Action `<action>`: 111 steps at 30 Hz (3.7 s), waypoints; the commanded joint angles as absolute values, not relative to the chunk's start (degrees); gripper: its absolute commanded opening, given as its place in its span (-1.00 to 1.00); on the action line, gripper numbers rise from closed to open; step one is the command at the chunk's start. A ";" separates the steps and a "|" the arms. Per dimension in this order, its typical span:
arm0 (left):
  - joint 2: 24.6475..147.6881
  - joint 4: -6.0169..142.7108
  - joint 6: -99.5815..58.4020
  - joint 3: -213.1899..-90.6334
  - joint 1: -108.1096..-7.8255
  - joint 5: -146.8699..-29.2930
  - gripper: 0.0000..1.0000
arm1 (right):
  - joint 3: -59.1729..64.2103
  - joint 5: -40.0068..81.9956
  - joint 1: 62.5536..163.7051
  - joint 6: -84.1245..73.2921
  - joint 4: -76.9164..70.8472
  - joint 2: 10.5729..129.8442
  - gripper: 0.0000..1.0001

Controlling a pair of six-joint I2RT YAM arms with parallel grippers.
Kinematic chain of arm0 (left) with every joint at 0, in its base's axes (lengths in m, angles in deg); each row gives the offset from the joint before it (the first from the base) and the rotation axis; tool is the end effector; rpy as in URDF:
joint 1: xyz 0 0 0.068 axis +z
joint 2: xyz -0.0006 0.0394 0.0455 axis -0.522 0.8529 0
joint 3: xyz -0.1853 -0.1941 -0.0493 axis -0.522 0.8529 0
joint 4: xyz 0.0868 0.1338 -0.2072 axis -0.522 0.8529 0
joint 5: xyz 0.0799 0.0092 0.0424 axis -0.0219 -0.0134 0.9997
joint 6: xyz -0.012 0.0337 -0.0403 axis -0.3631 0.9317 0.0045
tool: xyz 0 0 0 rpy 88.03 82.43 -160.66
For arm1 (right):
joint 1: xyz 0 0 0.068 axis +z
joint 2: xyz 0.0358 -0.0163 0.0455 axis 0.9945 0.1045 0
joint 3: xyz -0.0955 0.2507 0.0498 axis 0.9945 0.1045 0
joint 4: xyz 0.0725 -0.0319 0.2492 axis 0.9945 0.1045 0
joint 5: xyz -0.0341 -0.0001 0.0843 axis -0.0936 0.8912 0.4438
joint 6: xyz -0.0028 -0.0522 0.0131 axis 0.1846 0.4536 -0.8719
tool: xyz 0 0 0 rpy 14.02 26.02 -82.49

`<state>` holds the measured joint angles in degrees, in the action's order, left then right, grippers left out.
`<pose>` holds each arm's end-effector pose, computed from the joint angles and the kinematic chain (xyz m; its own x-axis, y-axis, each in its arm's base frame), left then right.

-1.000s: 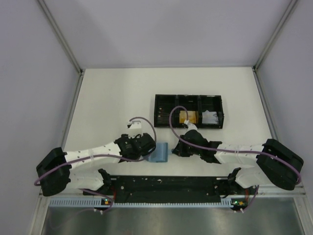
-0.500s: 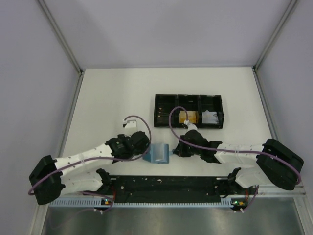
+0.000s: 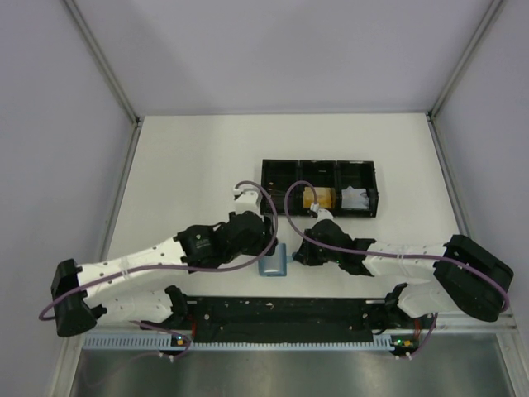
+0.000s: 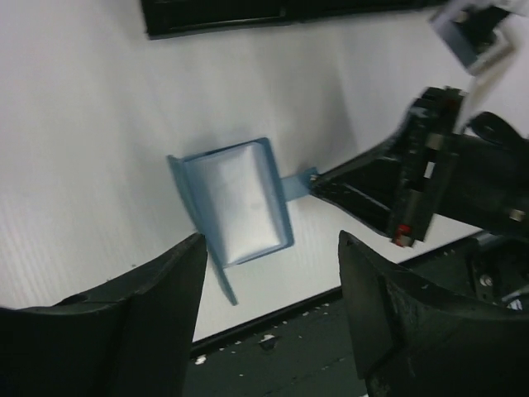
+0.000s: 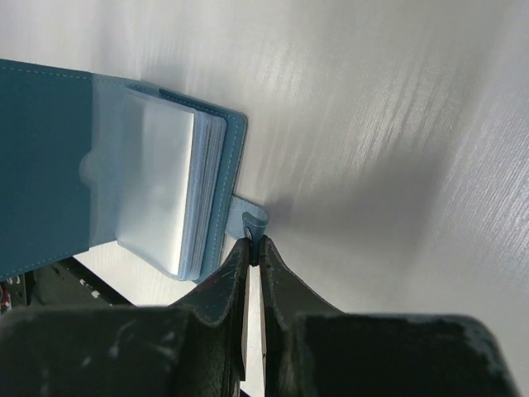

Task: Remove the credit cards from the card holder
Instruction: Open the card holder at the center of the board.

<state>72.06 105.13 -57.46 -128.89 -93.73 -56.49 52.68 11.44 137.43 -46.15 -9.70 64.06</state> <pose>0.1142 -0.1868 0.2744 -0.7390 -0.0711 -0.6700 0.2014 0.9256 -0.3204 0.1415 0.1887 0.1460 -0.8578 0.0813 -0.5074 -0.2301 0.8222 0.5207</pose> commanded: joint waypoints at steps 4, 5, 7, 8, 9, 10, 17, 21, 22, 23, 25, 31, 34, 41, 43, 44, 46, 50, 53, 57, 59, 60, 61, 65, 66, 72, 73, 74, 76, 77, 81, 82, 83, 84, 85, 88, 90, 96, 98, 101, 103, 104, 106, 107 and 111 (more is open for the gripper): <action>80.09 94.88 -55.68 -132.65 -96.42 -62.43 0.06 | 51.87 10.28 137.00 -45.10 -10.40 62.25 -1.00; 81.15 95.93 -56.55 -132.48 -96.42 -60.85 0.02 | 51.96 10.28 136.91 -45.01 -10.31 62.17 -1.00; 82.65 97.60 -57.35 -131.43 -96.33 -58.30 -0.14 | 52.05 10.10 136.91 -45.10 -10.14 61.90 -1.00; 82.83 98.22 -57.78 -130.38 -96.16 -56.98 -0.19 | 52.05 10.01 136.91 -45.01 -10.13 61.73 -1.00; 82.74 98.57 -58.31 -129.15 -95.89 -56.01 -0.27 | 52.14 9.93 136.91 -45.09 -10.13 61.55 -1.00; 82.66 98.75 -58.75 -127.48 -95.28 -55.91 -0.37 | 52.05 9.93 137.00 -45.01 -10.05 61.46 -1.00; 80.55 96.38 -60.43 -116.67 -88.87 -57.31 -0.70 | 52.14 9.66 137.00 -45.01 -9.87 61.29 -1.00; 81.16 94.19 -59.46 -113.59 -86.32 -58.64 -0.75 | 52.14 8.96 136.91 -45.10 -8.91 61.64 -1.00; 81.60 93.75 -59.29 -113.06 -85.88 -58.90 -0.76 | 52.05 8.78 136.91 -45.27 -8.73 61.81 -1.00; 82.12 93.05 -59.11 -112.62 -85.44 -59.42 -0.77 | 51.96 8.61 136.91 -45.36 -8.47 61.90 -1.00; 82.92 91.73 -58.76 -111.74 -84.65 -61.00 -0.77 | 52.05 8.17 136.91 -45.45 -8.03 62.16 -1.00; 82.84 88.38 -58.32 -108.66 -81.04 -64.88 -0.77 | 51.61 6.67 136.65 -46.68 -4.60 63.74 -1.00; 81.43 88.20 -58.05 -108.75 -81.04 -65.67 -0.77 | 51.26 6.93 136.47 -46.77 -3.81 63.05 -0.82; 79.58 88.20 -57.26 -109.45 -81.56 -66.81 -0.78 | 46.26 7.90 136.56 -42.47 3.04 55.76 -0.42; 79.40 88.47 -57.09 -109.80 -81.65 -66.73 -0.83 | 44.41 9.04 136.56 -40.62 3.84 54.35 -0.38; 79.49 88.56 -57.00 -109.89 -81.74 -66.55 -0.84 | 43.36 9.57 136.47 -39.40 4.45 53.65 -0.35; 79.67 88.64 -56.91 -110.15 -81.83 -66.55 -0.84 | 41.07 10.01 136.56 -37.90 5.86 52.68 -0.31; 80.11 88.82 -56.73 -110.68 -82.44 -66.37 -0.84 | 37.47 11.59 136.47 -35.87 6.57 52.67 -0.32; 80.46 88.73 -56.82 -110.94 -82.53 -66.37 -0.84 | 36.05 10.81 136.30 -34.73 6.39 55.74 -0.59; 80.72 88.64 -56.82 -110.86 -82.53 -66.29 -0.84 | 37.45 10.89 134.28 -34.99 4.20 60.13 -0.80; 80.81 88.47 -56.82 -110.77 -82.62 -66.37 -0.84 | 38.25 12.29 133.75 -34.73 2.27 62.50 -0.85; 80.90 88.38 -56.91 -110.77 -82.62 -66.46 -0.84 | 38.42 13.08 133.75 -34.55 1.21 63.47 -0.88; 81.07 88.29 -56.82 -110.77 -82.62 -66.37 -0.84 | 38.77 14.48 133.84 -34.46 -0.19 64.61 -0.88; 81.78 88.12 -56.73 -110.94 -82.62 -66.46 -0.84 | 39.48 18.35 133.75 -34.46 -6.16 68.31 -0.92; 81.78 88.03 -56.82 -111.03 -82.62 -66.55 -0.84 | 39.48 19.15 133.75 -34.37 -6.96 69.19 -0.92; 82.57 87.59 -56.91 -110.94 -82.62 -66.90 -0.84 | 38.25 21.61 133.75 -34.46 -9.51 74.99 -0.94; 82.57 87.50 -56.91 -110.86 -82.62 -66.90 -0.84 | 38.08 22.49 133.75 -34.37 -10.04 75.69 -0.94; 82.66 87.41 -57.00 -110.77 -82.62 -67.07 -0.84 | 37.90 23.45 133.75 -34.55 -10.48 76.31 -0.95; 82.66 87.15 -56.82 -110.77 -82.62 -67.16 -0.85 | 37.81 25.82 133.92 -34.55 -11.97 76.84 -0.97; 82.66 87.15 -56.82 -110.85 -82.62 -67.16 -0.85 | 37.72 27.05 134.27 -34.46 -12.94 76.93 -0.97; 81.43 86.62 -57.61 -110.59 -82.62 -66.99 -0.85 | 35.53 30.05 136.21 -33.85 -13.91 76.58 -0.97; 80.47 86.45 -57.79 -110.42 -82.62 -66.73 -0.85 | 34.66 30.40 136.91 -33.58 -13.91 76.58 -0.97; 79.41 86.45 -57.88 -110.24 -82.62 -66.29 -0.82 | 33.86 30.49 137.52 -33.41 -13.83 77.10 -0.97; 78.10 86.71 -58.14 -110.07 -82.62 -65.76 -0.77 | 32.81 30.67 138.05 -33.15 -13.65 77.63 -0.96; 76.69 87.41 -58.66 -109.89 -82.62 -64.80 -0.73 | 31.84 30.58 138.49 -32.97 -13.21 78.50 -0.96; 70.46 89.87 -59.55 -109.63 -82.62 -62.25 -0.53 | 28.68 29.53 139.55 -32.18 -11.63 82.01 -0.96; 66.24 91.36 -59.55 -109.27 -82.62 -61.19 -0.43 | 27.10 29.00 140.34 -32.17 -11.45 84.39 -0.96; 56.83 91.55 -58.76 -108.48 -82.53 -63.46 -0.33 | 23.05 28.74 141.74 -32.09 -10.66 91.16 -0.97; 55.50 88.49 -57.62 -107.52 -82.53 -66.10 -0.32 | 22.61 28.38 141.83 -32.17 -10.40 92.31 -0.98; 56.63 84.44 -57.26 -105.94 -82.62 -70.05 -0.34 | 22.61 27.77 141.92 -32.09 -9.96 92.05 -0.99; 59.18 83.11 -57.61 -105.67 -82.62 -71.64 -0.40 | 22.52 27.16 141.84 -31.83 -9.00 91.00 -0.99; 60.84 83.02 -57.79 -105.67 -82.62 -71.91 -0.46 | 22.52 26.54 141.83 -31.74 -8.38 90.38 -0.99; 63.92 82.84 -57.96 -105.76 -82.62 -72.09 -0.56 | 22.61 24.61 141.92 -31.47 -7.06 88.19 -0.99; 65.68 82.93 -58.14 -105.67 -82.62 -71.91 -0.61 | 22.69 23.56 141.75 -31.21 -6.27 87.31 -0.99; 71.04 83.54 -59.45 -105.93 -82.53 -71.39 -0.72 | 23.48 18.29 141.22 -30.86 -2.15 83.36 -0.99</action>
